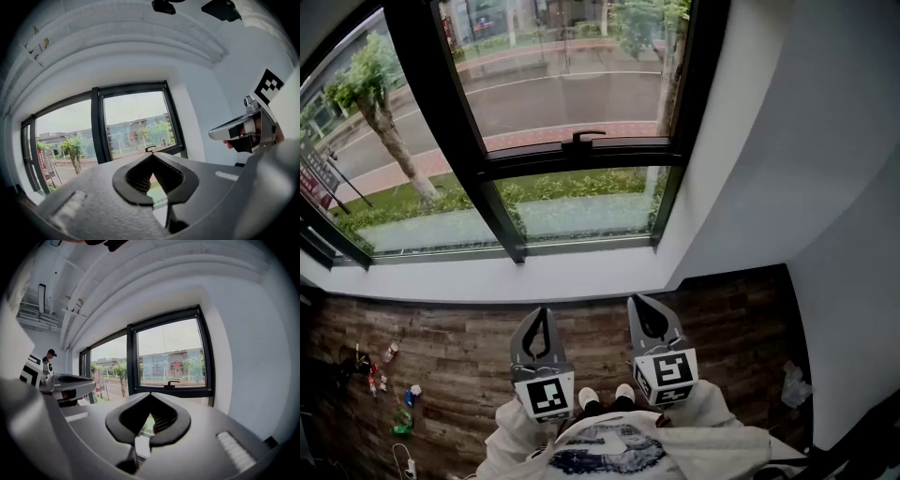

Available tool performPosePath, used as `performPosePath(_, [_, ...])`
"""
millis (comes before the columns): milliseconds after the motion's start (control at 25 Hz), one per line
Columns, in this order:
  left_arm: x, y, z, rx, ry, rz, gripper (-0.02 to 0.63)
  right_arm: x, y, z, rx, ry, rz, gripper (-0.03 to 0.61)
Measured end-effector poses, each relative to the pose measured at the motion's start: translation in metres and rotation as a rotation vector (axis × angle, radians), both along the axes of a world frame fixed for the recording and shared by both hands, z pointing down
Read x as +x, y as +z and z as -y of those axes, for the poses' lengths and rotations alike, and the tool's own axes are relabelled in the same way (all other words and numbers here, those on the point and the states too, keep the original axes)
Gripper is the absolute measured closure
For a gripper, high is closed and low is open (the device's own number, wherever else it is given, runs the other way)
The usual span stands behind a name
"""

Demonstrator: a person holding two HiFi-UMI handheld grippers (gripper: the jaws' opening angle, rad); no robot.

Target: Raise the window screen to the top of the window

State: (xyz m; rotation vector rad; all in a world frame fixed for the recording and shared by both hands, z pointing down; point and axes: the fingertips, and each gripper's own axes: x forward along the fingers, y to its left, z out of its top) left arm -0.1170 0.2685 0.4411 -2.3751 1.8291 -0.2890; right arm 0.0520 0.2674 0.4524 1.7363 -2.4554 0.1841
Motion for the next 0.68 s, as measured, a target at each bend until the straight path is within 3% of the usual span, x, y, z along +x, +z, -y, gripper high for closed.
performPosePath(680, [0.0058,-0.0006,-0.0019,0.004,0.014,0.009,0.609,0.0070,-0.0038,-0.0030,0.011,0.021,-0.002,0.575])
